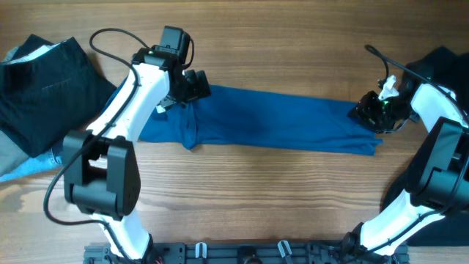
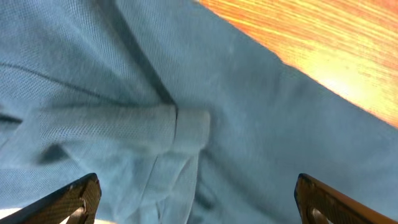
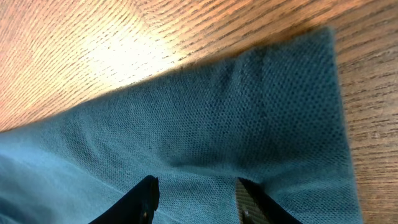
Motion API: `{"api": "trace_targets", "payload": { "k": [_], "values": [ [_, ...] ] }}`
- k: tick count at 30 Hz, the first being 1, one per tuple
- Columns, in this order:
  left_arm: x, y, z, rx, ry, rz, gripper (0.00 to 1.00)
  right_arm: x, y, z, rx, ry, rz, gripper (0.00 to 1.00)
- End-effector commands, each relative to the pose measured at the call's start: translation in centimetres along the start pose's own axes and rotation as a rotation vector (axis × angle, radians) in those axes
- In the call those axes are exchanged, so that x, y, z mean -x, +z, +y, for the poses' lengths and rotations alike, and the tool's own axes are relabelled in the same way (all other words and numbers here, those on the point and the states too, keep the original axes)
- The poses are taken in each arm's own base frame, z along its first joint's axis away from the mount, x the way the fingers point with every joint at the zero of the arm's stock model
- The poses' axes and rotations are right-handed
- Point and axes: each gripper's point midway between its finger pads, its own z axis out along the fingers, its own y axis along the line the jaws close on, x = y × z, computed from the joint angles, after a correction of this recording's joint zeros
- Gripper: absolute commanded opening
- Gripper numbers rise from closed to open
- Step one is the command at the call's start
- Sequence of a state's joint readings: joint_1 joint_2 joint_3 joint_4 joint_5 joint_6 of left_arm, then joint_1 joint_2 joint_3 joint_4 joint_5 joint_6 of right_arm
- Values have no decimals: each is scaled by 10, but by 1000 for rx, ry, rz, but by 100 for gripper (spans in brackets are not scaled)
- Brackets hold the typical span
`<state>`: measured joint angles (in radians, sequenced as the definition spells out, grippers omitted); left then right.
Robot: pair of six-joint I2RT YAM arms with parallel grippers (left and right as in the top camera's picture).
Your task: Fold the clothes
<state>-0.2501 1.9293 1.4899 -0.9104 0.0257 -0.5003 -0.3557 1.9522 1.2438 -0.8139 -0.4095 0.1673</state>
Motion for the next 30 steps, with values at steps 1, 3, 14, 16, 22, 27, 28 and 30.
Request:
{"api": "trace_targets", "payload": {
  "k": [1, 3, 14, 16, 22, 27, 28, 30],
  "values": [
    [-8, 27, 4, 71, -64, 34, 100, -3, -1, -3, -19, -12, -1, 45],
    [-13, 37, 2, 82, -53, 50, 100, -3, -1, -3, -22, -12, -1, 45],
    [2, 37, 28, 251, -93, -61, 95, -4, -1, -9, -52, -34, 3, 46],
    [1, 36, 28, 252, -92, -59, 86, -4, -1, -9, -52, -34, 2, 46],
    [2, 36, 28, 250, -91, -61, 32, -4, -1, -9, -52, -34, 1, 46],
    [-1, 30, 30, 257, -88, -51, 4, -4, -2, -9, -56, -33, 4, 46],
    [-3, 25, 31, 261, -87, -47, 4, -4, -2, -10, -62, -34, 3, 47],
    [-7, 11, 38, 283, -88, -45, 4, -4, -2, -14, -81, -34, 0, 49]
  ]
}}
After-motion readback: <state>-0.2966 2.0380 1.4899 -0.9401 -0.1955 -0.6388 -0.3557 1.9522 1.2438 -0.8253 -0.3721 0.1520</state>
